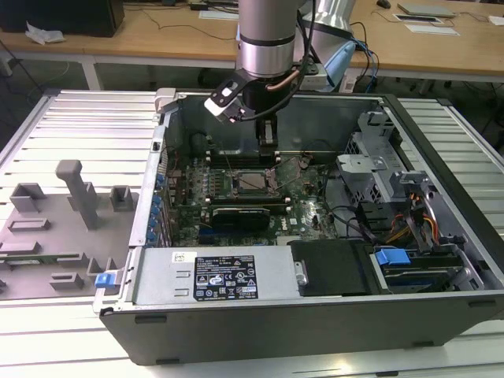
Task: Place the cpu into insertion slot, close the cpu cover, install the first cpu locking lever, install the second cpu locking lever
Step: 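Close the cpu cover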
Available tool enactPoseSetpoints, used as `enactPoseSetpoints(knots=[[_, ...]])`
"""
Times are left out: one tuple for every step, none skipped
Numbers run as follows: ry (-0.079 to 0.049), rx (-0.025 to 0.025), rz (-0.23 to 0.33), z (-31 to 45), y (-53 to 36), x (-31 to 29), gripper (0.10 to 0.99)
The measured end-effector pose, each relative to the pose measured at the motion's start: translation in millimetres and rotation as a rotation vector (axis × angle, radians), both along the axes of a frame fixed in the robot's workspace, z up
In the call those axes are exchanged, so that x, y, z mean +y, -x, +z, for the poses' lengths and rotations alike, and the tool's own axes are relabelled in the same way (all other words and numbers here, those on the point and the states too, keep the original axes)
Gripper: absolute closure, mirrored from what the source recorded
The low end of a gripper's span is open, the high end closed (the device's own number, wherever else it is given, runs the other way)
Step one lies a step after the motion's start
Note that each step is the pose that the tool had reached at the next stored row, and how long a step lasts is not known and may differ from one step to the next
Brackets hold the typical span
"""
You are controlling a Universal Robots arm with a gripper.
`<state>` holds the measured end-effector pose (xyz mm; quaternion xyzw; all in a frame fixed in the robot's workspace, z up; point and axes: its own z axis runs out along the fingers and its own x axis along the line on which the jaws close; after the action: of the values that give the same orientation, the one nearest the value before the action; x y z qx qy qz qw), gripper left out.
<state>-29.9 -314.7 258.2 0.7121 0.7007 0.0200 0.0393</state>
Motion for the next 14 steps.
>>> enactPoseSetpoints(knots=[[0.000, 0.0001, 0.000, 0.0, -0.7, 0.0, 0.980], [0.000, 0.0002, 0.000, 0.0, -1.2, 0.0, 0.980], [0.000, 0.0002, 0.000, 0.0, -1.9, 0.0, 0.980], [0.000, 0.0003, 0.000, 0.0, -2.9, 0.0, 0.980], [0.000, 0.0004, 0.000, 0.0, -3.5, 0.0, 0.980], [0.000, 0.0005, 0.000, 0.0, -4.3, 0.0, 0.980], [0.000, 0.0005, 0.000, 0.0, -5.0, 0.0, 0.980], [0.000, 0.0006, 0.000, 0.0, -5.9, 0.0, 0.980], [0.000, 0.0006, 0.000, 0.0, -6.6, 0.0, 0.980], [0.000, 0.0007, 0.000, 0.0, -7.3, 0.0, 0.980], [0.000, 0.0008, 0.000, 0.0, -8.3, 0.0, 0.980], [0.000, 0.0010, 0.000, 0.0, -9.1, 0.0, 0.980], [0.000, 0.0012, 0.000, 0.0, -10.3, 0.0, 0.980], [0.000, 0.0014, 0.000, 0.0, -11.3, 0.0, 0.980]])
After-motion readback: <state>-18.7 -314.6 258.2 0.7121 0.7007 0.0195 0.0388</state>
